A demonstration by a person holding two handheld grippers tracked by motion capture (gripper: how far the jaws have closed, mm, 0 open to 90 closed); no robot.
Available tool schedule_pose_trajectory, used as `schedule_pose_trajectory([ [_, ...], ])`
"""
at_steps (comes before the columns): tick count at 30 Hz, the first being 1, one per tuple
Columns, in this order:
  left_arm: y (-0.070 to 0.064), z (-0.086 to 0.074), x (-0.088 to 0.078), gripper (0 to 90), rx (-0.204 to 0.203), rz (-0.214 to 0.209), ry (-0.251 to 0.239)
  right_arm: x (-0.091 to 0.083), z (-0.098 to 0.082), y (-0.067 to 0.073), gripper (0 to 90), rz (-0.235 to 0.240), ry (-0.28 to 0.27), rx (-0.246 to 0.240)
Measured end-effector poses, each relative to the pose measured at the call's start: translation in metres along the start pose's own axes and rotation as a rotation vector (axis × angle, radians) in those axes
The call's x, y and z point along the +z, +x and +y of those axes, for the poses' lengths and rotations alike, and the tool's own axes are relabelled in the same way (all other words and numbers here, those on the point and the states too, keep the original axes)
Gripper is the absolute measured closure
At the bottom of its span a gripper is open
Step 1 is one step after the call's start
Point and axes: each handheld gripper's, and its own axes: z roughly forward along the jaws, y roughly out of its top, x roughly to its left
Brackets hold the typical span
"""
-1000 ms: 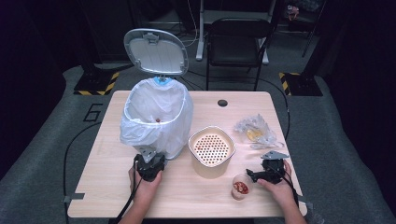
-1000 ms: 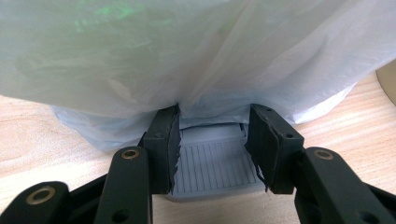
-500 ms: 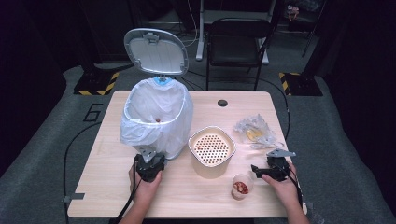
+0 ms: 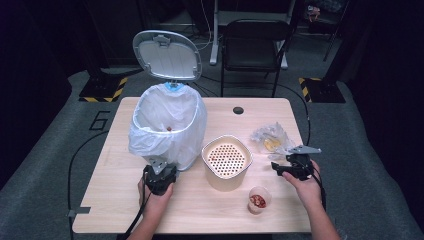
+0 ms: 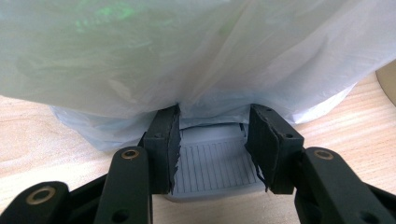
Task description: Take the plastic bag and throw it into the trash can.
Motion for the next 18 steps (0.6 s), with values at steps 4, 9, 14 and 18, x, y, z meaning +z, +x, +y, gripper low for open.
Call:
schedule_pose_trajectory([
  [4,0.0,0.0,0.0,54.0,-0.006,0.0,-0.005,-0.003,0.008,-0.001,28.6,-0.006,0.001,0.009],
  [9,0.0,0.0,0.0,54.0,-0.006,0.002,-0.007,-0.011,0.019,-0.002,28.4,-0.016,-0.008,0.004],
  [14,0.0,0.0,0.0,54.0,0.0,0.0,0.0,-0.013,0.034,-0.007,24.4,-0.041,-0.007,-0.017],
  [18,0.0,0.0,0.0,54.0,-0.007,0.0,-0.006,-0.008,0.044,-0.011,20.1,-0.063,-0.003,-0.027],
])
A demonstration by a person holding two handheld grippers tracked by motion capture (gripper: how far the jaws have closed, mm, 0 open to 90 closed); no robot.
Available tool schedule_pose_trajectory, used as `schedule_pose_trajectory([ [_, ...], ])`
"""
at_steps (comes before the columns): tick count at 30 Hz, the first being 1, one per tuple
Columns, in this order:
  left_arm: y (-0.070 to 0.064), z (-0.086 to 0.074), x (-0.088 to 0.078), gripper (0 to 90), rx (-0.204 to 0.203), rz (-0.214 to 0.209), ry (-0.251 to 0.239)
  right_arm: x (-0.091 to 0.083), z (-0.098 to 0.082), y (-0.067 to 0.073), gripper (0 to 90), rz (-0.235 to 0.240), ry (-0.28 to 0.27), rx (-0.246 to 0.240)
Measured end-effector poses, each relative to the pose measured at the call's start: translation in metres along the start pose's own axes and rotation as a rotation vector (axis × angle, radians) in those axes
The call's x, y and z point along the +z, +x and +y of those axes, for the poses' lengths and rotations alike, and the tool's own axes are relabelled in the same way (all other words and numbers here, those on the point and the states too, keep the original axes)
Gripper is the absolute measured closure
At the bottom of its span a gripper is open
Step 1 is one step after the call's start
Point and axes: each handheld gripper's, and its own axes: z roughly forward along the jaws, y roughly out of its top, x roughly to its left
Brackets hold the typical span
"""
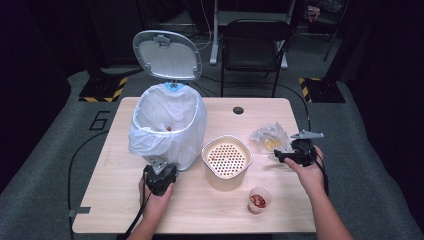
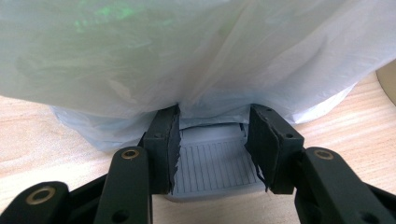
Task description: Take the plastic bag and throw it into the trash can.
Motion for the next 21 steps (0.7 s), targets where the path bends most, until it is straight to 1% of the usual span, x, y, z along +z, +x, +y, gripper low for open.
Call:
schedule_pose_trajectory([
  [1,0.0,0.0,0.0,54.0,-0.001,0.0,-0.001,0.003,0.003,-0.001,18.3,-0.011,0.001,-0.004],
  [2,0.001,0.0,-0.001,54.0,0.014,0.002,0.011,0.009,0.008,-0.004,14.3,-0.022,0.009,0.003],
  [3,0.001,0.0,-0.001,54.0,0.014,0.002,0.011,0.009,0.008,-0.004,14.3,-0.022,0.009,0.003],
  [4,0.0,0.0,0.0,54.0,0.0,0.0,0.0,0.011,0.01,-0.005,13.9,-0.02,0.008,0.009],
  [6,0.001,0.0,-0.001,54.0,0.012,0.0,0.01,0.019,0.015,-0.008,7.4,-0.026,-0.001,0.018],
  [7,0.001,0.0,-0.001,54.0,0.012,0.0,0.01,0.021,0.016,-0.008,7.4,-0.037,0.0,0.015],
  [8,0.001,0.0,-0.001,54.0,0.015,0.002,0.012,0.024,0.018,-0.009,0.0,-0.045,0.008,0.018],
  [9,0.0,0.0,0.0,54.0,0.001,0.0,0.001,0.024,0.018,-0.009,0.0,-0.045,0.008,0.018],
  [10,0.001,0.0,-0.001,54.0,0.01,-0.001,0.009,0.029,0.02,-0.011,0.0,-0.038,0.007,0.033],
  [11,0.001,0.0,-0.001,54.0,0.01,-0.001,0.009,0.029,0.02,-0.011,0.0,-0.038,0.007,0.033],
  [12,0.001,0.0,-0.001,54.0,0.009,-0.001,0.008,0.031,0.021,-0.012,0.0,-0.033,0.006,0.044],
  [13,0.001,0.0,-0.001,54.0,0.01,-0.001,0.008,0.036,0.024,-0.013,0.0,-0.042,0.006,0.051],
  [15,0.001,0.0,0.0,54.0,0.007,0.0,0.007,0.038,0.025,-0.013,0.0,-0.05,0.008,0.051],
  [17,0.001,0.0,0.0,54.0,0.008,-0.002,0.007,0.045,0.029,-0.014,0.0,-0.057,0.028,0.049],
  [18,0.0,0.0,0.0,54.0,-0.005,0.0,-0.004,0.047,0.03,-0.013,0.0,-0.057,0.038,0.056],
  [19,0.0,0.0,0.0,54.0,-0.005,0.0,-0.004,0.047,0.03,-0.013,0.0,-0.057,0.038,0.056],
  [21,0.0,0.0,0.0,54.0,0.002,-0.001,0.002,0.054,0.03,-0.014,0.0,-0.066,0.053,0.056],
])
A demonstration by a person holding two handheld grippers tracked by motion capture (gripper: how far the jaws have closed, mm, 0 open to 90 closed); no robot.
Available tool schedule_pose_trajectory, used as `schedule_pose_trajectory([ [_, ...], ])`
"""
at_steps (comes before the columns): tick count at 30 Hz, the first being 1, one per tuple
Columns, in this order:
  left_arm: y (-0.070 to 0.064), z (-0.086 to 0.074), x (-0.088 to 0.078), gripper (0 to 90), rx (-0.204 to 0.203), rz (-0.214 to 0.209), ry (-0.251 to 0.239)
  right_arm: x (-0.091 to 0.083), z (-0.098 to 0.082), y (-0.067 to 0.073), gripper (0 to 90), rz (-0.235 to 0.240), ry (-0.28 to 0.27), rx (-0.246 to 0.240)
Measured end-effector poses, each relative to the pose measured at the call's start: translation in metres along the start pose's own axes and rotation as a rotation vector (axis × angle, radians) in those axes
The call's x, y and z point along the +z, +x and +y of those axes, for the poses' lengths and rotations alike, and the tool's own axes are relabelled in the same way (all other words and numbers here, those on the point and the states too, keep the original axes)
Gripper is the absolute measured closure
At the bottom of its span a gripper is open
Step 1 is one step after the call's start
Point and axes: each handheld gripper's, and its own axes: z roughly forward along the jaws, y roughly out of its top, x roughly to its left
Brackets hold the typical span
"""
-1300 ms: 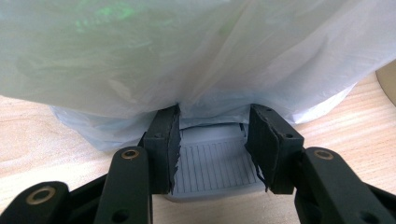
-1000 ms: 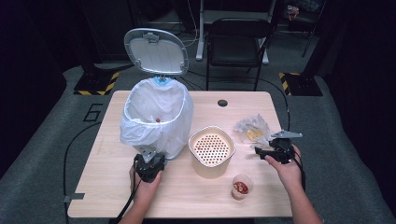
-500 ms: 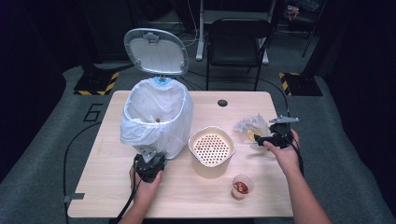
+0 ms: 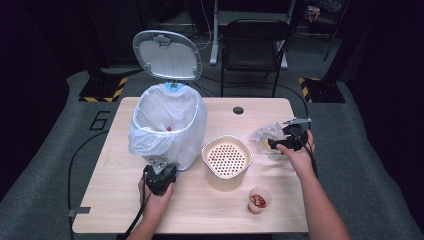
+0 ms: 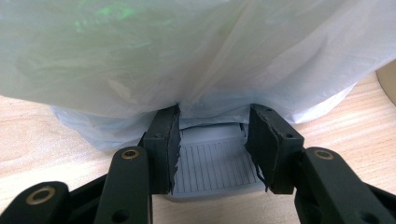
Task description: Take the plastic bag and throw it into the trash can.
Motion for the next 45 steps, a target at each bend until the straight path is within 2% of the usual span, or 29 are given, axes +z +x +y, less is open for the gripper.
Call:
schedule_pose_trajectory([
  [3,0.0,0.0,0.0,54.0,0.004,-0.001,0.004,0.012,-0.003,0.0,2.6,-0.044,0.019,-0.007],
  [4,0.0,0.0,0.0,54.0,0.004,-0.001,0.004,0.012,-0.003,0.0,2.6,-0.044,0.019,-0.007],
  [5,0.0,0.0,0.0,54.0,0.004,-0.001,0.004,0.017,-0.008,0.0,9.0,-0.071,0.008,-0.007],
  [8,0.0,0.0,0.0,54.0,-0.001,0.0,0.0,0.02,-0.011,-0.002,12.8,-0.085,0.006,-0.002],
  [14,0.001,0.0,0.0,54.0,0.007,-0.002,0.007,0.029,-0.018,-0.007,14.8,-0.078,0.057,0.017],
  [16,0.001,0.0,0.0,54.0,0.007,-0.002,0.006,0.032,-0.019,-0.009,16.8,-0.079,0.077,0.002],
  [17,0.0,0.0,0.0,54.0,-0.007,0.0,-0.004,0.036,-0.021,-0.008,21.7,-0.066,0.096,-0.003],
  [22,0.001,0.0,0.0,54.0,0.006,-0.005,0.004,0.041,-0.024,-0.003,25.4,-0.044,0.122,-0.023],
  [23,0.0,0.0,0.0,54.0,-0.009,0.0,-0.006,0.043,-0.024,-0.001,26.6,-0.036,0.128,-0.022],
  [29,0.001,0.0,-0.001,54.0,0.018,-0.002,0.015,0.046,-0.025,0.005,34.0,-0.027,0.137,-0.05],
  [30,0.001,0.0,0.0,54.0,0.006,-0.002,0.005,0.046,-0.025,0.005,35.2,-0.023,0.142,-0.047],
  [31,0.002,0.0,-0.001,54.0,0.024,0.0,0.02,0.046,-0.026,0.006,36.3,-0.014,0.152,-0.035],
  [32,0.001,0.0,0.0,54.0,0.006,-0.003,0.005,0.047,-0.026,0.005,37.4,-0.011,0.149,-0.049],
  [35,0.001,0.0,-0.001,54.0,0.007,-0.002,0.007,0.046,-0.028,0.006,40.5,-0.019,0.144,-0.051],
  [36,0.002,0.0,-0.001,54.0,0.026,0.001,0.019,0.046,-0.029,0.005,41.2,-0.017,0.132,-0.055],
  [37,0.001,0.0,0.0,54.0,0.006,-0.003,0.003,0.045,-0.031,0.004,44.9,-0.013,0.127,-0.053],
  [38,0.001,0.0,0.0,54.0,0.006,-0.003,0.003,0.045,-0.031,0.004,44.9,-0.013,0.127,-0.053],
  [39,0.0,0.0,0.001,54.0,-0.008,0.0,-0.011,0.044,-0.031,0.003,49.3,-0.015,0.129,-0.048],
  [40,0.0,0.0,0.001,54.0,-0.008,0.0,-0.011,0.044,-0.031,0.003,49.3,-0.015,0.129,-0.048],
  [41,0.0,0.0,0.001,54.0,-0.006,0.0,-0.009,0.043,-0.032,0.003,55.0,-0.009,0.123,-0.045],
  [42,0.0,0.0,0.001,54.0,-0.006,0.0,-0.009,0.043,-0.032,0.003,55.0,-0.009,0.123,-0.045],
  [43,0.0,0.0,0.001,54.0,-0.005,0.001,-0.007,0.043,-0.032,0.003,60.3,-0.002,0.128,-0.056],
  [44,0.0,0.0,0.001,54.0,-0.005,0.001,-0.007,0.043,-0.032,0.003,60.3,-0.002,0.128,-0.056],
  [45,0.0,0.0,0.0,54.0,0.0,-0.001,0.001,0.042,-0.032,0.004,66.4,-0.001,0.133,-0.06],
])
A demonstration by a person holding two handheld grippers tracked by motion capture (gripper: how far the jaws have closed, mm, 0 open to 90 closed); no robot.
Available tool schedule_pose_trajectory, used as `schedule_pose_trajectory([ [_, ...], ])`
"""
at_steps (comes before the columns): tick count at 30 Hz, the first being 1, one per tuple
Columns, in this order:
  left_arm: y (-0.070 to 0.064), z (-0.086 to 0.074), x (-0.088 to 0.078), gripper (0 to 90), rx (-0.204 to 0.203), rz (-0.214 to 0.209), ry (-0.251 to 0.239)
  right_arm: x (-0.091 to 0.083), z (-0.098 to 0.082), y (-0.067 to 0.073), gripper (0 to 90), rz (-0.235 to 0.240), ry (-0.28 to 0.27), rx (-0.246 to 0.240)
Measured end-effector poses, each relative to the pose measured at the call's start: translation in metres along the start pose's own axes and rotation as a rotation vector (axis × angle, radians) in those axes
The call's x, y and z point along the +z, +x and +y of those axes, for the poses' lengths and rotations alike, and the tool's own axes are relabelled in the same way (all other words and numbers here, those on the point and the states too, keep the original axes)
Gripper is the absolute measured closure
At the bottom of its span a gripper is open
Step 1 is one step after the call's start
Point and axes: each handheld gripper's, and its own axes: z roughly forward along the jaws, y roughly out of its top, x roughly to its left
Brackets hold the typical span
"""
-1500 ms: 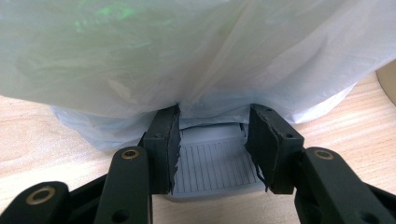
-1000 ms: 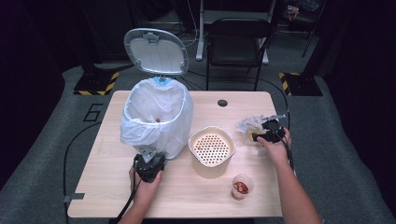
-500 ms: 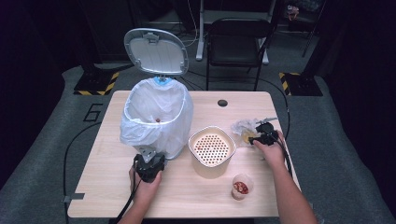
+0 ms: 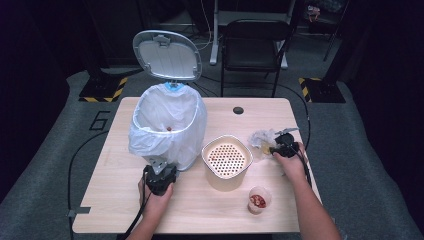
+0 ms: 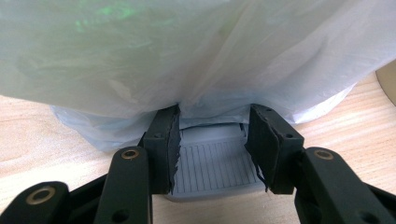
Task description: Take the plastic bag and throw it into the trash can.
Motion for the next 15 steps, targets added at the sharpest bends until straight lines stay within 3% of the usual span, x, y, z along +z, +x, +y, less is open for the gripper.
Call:
schedule_pose_trajectory([
  [7,0.0,0.0,0.0,54.0,-0.004,0.001,-0.003,-0.002,0.001,0.004,80.5,-0.011,0.009,-0.027],
  [10,0.0,0.0,0.001,54.0,-0.007,0.001,-0.012,-0.009,0.003,-0.001,82.7,0.023,0.001,0.012],
  [15,0.0,0.0,0.0,54.0,-0.007,0.001,-0.007,-0.024,0.01,-0.008,83.7,0.049,-0.01,0.023],
])
